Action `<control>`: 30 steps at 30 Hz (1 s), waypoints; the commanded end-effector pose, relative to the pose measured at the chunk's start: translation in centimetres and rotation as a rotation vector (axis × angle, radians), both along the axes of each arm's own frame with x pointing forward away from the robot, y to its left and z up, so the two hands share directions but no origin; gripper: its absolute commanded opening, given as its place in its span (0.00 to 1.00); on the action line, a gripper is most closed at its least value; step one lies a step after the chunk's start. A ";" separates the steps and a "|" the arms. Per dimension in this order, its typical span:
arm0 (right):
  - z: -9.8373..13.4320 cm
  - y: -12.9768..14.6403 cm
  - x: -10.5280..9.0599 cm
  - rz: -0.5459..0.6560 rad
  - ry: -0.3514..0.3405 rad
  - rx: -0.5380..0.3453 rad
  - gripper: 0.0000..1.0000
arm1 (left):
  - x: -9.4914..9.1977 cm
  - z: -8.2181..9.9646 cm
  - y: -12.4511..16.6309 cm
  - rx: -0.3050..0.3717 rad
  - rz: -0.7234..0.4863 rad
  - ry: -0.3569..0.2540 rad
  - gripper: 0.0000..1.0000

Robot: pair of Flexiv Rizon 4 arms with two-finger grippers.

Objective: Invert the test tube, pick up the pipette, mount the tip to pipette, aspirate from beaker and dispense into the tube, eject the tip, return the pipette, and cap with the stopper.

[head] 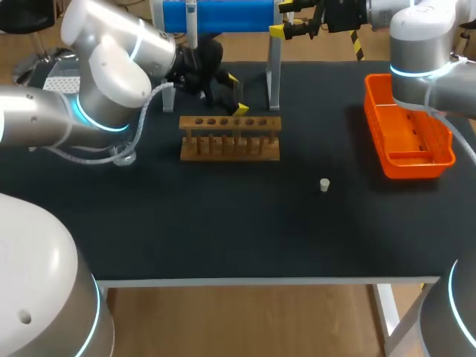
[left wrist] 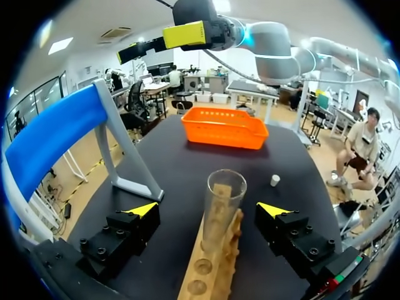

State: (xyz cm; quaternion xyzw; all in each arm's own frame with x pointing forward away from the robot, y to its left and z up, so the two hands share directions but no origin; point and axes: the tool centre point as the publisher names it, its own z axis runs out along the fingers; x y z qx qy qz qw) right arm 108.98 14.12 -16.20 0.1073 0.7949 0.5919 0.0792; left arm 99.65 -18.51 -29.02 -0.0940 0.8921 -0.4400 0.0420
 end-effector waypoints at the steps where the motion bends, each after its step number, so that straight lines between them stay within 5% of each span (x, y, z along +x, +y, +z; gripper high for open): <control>1: 0.0 -0.1 0.0 0.003 0.001 -0.002 1.00 | -0.2 0.1 0.2 0.002 -0.001 0.002 1.00; 25: 0.0 -0.1 0.0 0.003 0.001 -0.002 1.00 | -0.3 0.0 0.2 0.017 -0.012 -0.008 1.00; 30: 0.5 -4.1 -2.4 -0.008 -0.031 -0.065 1.00 | -0.3 0.0 0.2 0.017 -0.012 -0.008 1.00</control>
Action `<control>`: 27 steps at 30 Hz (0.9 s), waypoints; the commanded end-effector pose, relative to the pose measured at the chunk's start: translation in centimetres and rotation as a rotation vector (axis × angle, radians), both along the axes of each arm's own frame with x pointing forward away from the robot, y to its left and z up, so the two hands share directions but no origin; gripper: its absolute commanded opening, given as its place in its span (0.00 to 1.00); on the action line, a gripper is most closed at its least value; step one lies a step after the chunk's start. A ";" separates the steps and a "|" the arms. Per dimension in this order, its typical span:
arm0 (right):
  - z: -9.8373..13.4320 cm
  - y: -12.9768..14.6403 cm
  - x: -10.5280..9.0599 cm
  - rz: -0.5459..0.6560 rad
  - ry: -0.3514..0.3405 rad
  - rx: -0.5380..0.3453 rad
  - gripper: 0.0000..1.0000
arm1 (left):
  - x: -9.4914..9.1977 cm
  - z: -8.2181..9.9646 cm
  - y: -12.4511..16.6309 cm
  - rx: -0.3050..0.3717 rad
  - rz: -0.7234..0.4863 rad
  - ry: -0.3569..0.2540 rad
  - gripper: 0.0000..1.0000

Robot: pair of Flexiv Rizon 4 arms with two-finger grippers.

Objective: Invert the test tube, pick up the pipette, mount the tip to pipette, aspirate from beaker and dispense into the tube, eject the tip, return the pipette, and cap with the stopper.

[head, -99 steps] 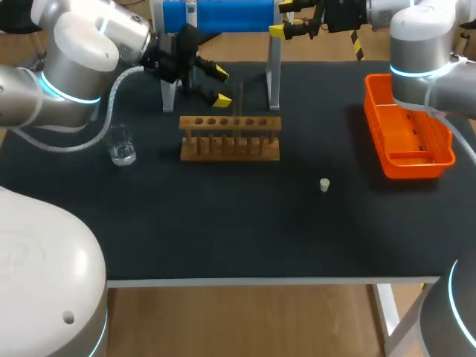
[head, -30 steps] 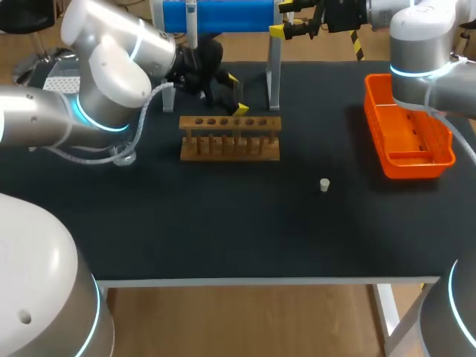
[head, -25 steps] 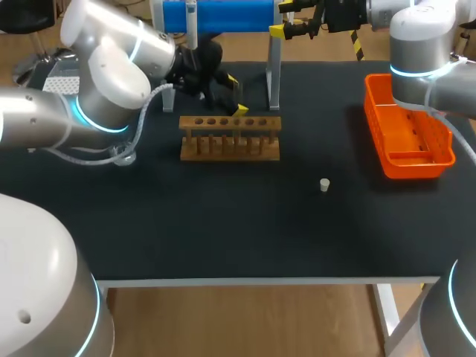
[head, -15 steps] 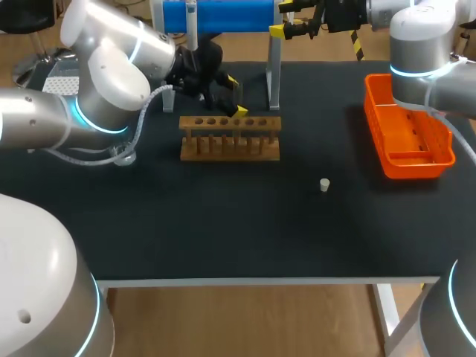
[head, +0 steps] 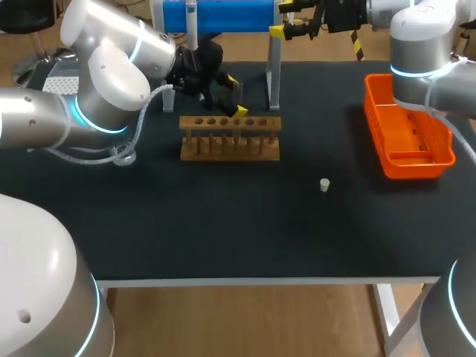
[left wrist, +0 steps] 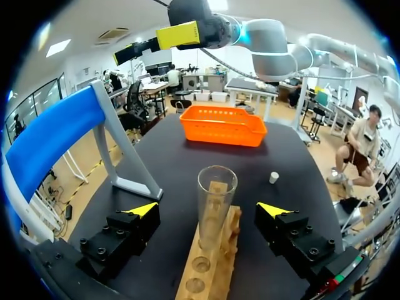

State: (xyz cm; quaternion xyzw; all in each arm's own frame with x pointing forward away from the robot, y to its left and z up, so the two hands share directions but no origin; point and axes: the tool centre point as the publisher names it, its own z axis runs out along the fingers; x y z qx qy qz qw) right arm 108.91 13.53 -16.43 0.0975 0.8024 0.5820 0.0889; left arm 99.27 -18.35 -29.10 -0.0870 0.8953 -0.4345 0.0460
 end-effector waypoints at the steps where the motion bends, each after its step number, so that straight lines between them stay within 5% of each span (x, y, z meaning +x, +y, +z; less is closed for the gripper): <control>1: 0.7 -4.9 -3.1 -0.016 -0.007 -0.049 1.00 | 0.1 0.1 0.0 0.003 -0.003 0.004 1.00; 10: -1.8 -16.5 -11.1 -0.138 0.018 -0.135 1.00 | 0.1 0.1 0.0 0.003 -0.003 0.004 1.00; 19: -7.4 -20.7 -20.0 -0.144 0.114 -0.192 1.00 | 0.1 0.1 0.0 0.003 -0.003 0.004 1.00; 27: -7.4 -20.7 -20.0 -0.144 0.114 -0.192 1.00 | 0.1 0.1 0.0 0.003 -0.003 0.004 1.00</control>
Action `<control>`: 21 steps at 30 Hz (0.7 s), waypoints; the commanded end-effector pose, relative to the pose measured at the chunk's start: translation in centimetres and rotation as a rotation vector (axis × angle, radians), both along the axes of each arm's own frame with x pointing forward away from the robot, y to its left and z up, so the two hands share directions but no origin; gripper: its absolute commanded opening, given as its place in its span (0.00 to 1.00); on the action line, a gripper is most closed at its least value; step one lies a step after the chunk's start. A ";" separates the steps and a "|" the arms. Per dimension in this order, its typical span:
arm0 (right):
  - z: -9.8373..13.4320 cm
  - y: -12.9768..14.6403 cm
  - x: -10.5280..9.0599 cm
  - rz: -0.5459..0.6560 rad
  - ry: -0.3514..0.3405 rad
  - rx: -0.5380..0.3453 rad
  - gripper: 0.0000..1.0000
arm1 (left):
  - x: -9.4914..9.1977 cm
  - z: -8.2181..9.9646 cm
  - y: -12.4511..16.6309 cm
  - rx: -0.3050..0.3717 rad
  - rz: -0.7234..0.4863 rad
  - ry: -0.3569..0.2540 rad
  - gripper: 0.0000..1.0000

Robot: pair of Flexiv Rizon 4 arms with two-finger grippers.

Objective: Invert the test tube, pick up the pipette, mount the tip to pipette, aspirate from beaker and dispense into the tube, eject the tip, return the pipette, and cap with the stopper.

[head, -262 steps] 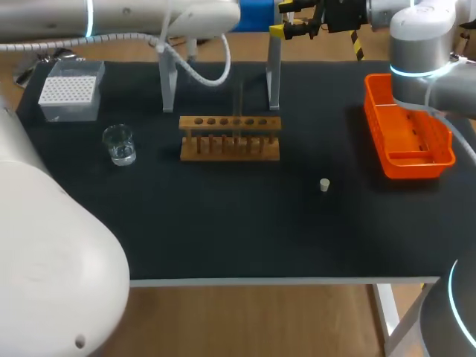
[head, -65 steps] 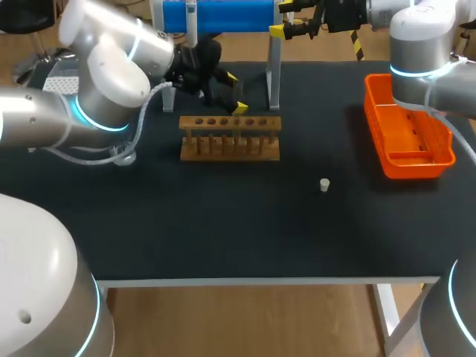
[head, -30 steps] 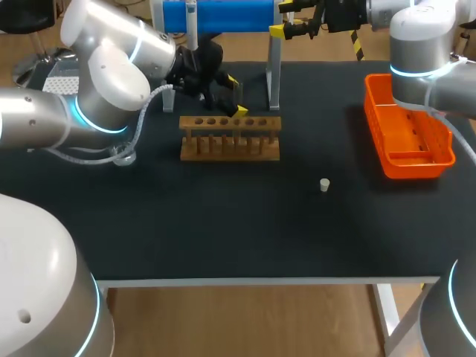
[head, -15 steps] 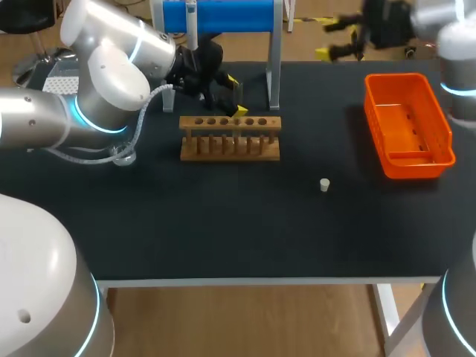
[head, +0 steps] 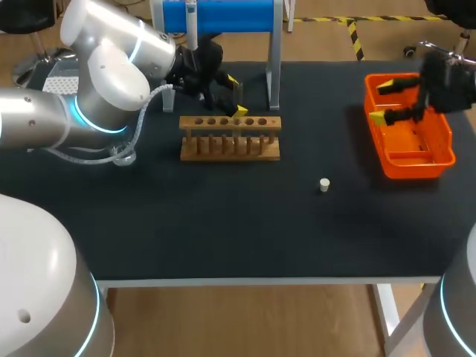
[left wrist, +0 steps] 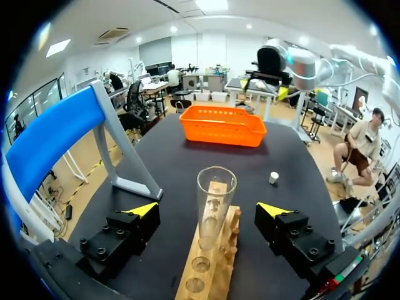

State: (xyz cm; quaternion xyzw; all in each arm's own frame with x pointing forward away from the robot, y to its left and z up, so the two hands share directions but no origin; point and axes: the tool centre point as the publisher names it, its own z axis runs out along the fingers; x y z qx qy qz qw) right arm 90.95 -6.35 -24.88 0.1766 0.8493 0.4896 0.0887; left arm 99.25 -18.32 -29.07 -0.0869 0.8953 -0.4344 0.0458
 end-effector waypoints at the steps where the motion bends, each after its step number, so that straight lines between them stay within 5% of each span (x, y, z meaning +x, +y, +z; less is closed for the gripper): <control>1: 1.1 -0.8 -2.1 -0.009 -0.005 -0.004 1.00 | 0.1 0.1 0.0 0.003 -0.002 0.004 1.00; 12: 1.1 -0.8 -2.1 -0.009 -0.005 -0.004 1.00 | 0.1 0.1 0.0 0.003 -0.002 0.004 1.00; 21: -4.2 -0.6 -6.9 -0.009 0.012 -0.085 1.00 | 0.1 0.1 0.0 0.003 -0.002 0.004 1.00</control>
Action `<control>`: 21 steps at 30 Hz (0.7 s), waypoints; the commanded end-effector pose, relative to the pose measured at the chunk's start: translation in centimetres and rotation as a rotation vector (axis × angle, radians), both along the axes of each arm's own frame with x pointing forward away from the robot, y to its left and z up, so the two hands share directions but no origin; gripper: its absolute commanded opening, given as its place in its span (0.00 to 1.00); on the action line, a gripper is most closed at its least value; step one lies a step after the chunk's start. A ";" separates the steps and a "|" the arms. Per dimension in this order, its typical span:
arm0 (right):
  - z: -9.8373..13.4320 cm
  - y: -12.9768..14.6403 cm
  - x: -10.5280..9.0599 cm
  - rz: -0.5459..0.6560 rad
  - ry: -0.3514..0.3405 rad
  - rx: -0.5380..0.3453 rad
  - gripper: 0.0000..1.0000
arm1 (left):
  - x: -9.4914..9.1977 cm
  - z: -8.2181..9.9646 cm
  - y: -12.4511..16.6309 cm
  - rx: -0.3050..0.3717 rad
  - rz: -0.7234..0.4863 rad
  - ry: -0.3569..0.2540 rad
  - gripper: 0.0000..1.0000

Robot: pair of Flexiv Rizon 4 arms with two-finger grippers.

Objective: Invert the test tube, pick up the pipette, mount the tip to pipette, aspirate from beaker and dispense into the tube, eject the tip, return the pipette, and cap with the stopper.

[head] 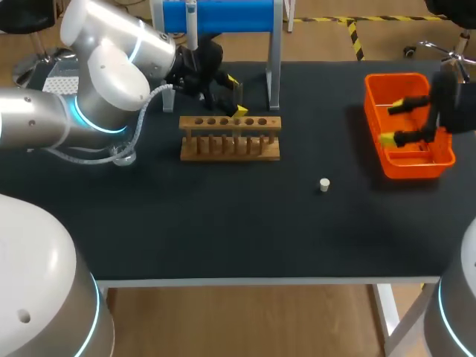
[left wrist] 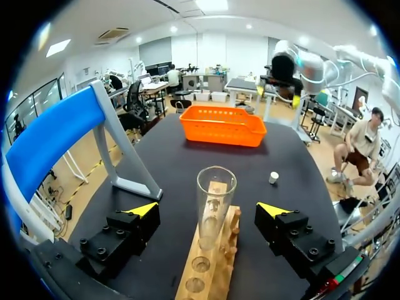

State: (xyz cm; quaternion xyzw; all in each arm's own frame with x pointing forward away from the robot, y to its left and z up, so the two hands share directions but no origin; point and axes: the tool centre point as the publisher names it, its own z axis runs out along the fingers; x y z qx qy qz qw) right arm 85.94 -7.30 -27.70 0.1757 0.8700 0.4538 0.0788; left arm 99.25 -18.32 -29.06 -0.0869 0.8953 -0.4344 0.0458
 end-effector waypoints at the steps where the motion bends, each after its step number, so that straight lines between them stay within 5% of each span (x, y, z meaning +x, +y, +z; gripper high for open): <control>1: -1.9 0.4 -2.3 -0.018 -0.014 -0.015 1.00 | 0.1 0.1 0.0 0.003 -0.002 0.004 1.00; 21: -8.4 5.1 -3.3 -0.046 0.000 -0.044 1.00 | 0.1 0.1 0.0 0.003 -0.002 0.004 1.00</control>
